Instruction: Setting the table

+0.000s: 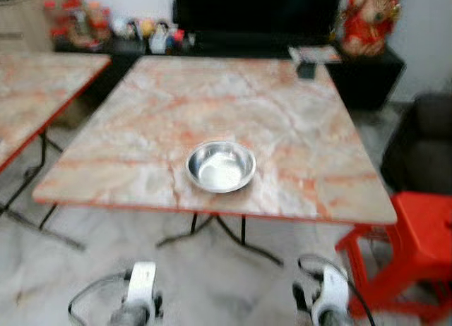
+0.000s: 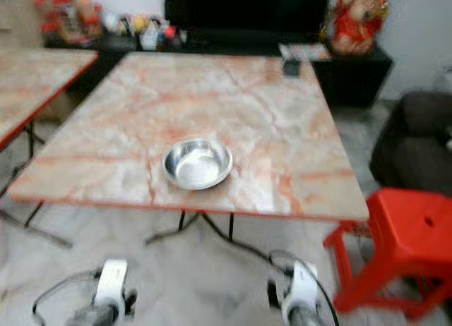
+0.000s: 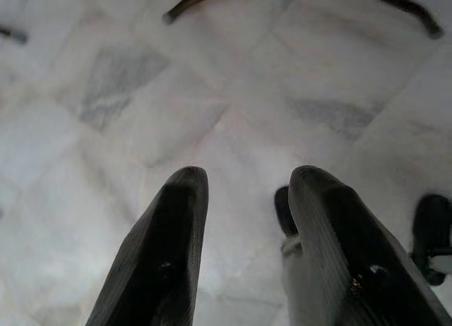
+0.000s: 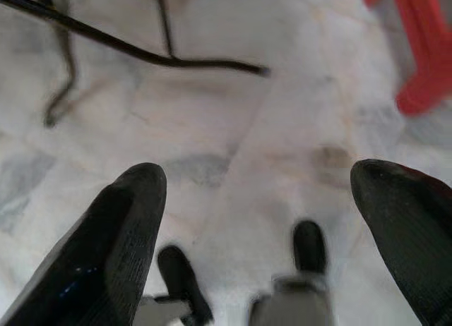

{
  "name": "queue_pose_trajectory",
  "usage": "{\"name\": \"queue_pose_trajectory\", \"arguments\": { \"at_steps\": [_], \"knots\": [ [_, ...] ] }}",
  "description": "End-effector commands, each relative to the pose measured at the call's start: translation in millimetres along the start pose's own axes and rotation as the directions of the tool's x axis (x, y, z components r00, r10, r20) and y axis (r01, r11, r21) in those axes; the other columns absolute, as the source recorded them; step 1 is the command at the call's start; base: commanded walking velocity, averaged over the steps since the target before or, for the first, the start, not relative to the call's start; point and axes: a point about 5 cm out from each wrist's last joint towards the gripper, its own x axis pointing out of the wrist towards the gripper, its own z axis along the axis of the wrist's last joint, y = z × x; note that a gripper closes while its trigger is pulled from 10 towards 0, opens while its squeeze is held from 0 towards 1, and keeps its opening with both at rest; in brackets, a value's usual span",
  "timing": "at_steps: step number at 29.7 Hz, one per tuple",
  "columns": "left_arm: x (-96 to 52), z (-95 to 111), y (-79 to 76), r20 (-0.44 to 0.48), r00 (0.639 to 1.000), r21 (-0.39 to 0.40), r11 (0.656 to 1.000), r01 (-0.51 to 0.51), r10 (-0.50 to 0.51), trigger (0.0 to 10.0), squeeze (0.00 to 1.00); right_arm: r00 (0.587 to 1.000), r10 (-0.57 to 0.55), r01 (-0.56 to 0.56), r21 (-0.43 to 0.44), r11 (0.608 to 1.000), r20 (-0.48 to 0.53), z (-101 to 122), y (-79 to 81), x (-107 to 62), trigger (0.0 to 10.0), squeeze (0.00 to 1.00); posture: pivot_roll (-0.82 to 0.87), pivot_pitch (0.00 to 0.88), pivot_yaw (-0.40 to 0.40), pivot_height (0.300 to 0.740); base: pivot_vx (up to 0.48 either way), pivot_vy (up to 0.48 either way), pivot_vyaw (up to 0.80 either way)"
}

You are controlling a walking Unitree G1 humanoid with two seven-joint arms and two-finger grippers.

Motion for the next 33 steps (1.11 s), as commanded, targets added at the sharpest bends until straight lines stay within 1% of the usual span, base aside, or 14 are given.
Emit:
{"name": "queue_pose_trajectory", "arguments": {
  "at_steps": [1,10,24,33],
  "knots": [
    [0.1,-2.1,-3.8,-0.014,1.0,-0.013,1.0,0.011,-0.011,10.0,0.0,1.0,-0.016,0.016,0.008,1.0,0.006,2.0,-3.5,-0.1,10.0,0.0,-0.07,0.0,0.018,0.74,0.0,0.281,0.0],
    [0.3,0.3,-0.7,-0.01,1.0,-0.016,1.0,0.003,-0.003,10.0,0.0,1.0,-0.012,0.012,0.011,1.0,0.013,4.2,0.5,0.9,10.0,0.0,-0.07,0.0,0.023,0.74,0.0,0.282,0.0],
    [0.6,2.0,-0.2,-0.007,1.0,-0.01,1.0,0.004,-0.004,10.0,0.0,1.0,-0.015,0.014,0.024,1.0,0.013,2.3,0.7,0.5,10.0,0.0,-0.07,0.0,0.029,0.74,0.0,0.285,0.0],
    [0.8,3.9,1.1,-0.004,1.0,-0.013,1.0,0.0,0.0,10.0,0.0,1.0,-0.009,0.008,0.029,1.0,0.023,5.4,3.2,1.4,10.0,0.0,-0.07,0.0,0.03,0.74,0.0,0.304,0.0]
  ]
}}
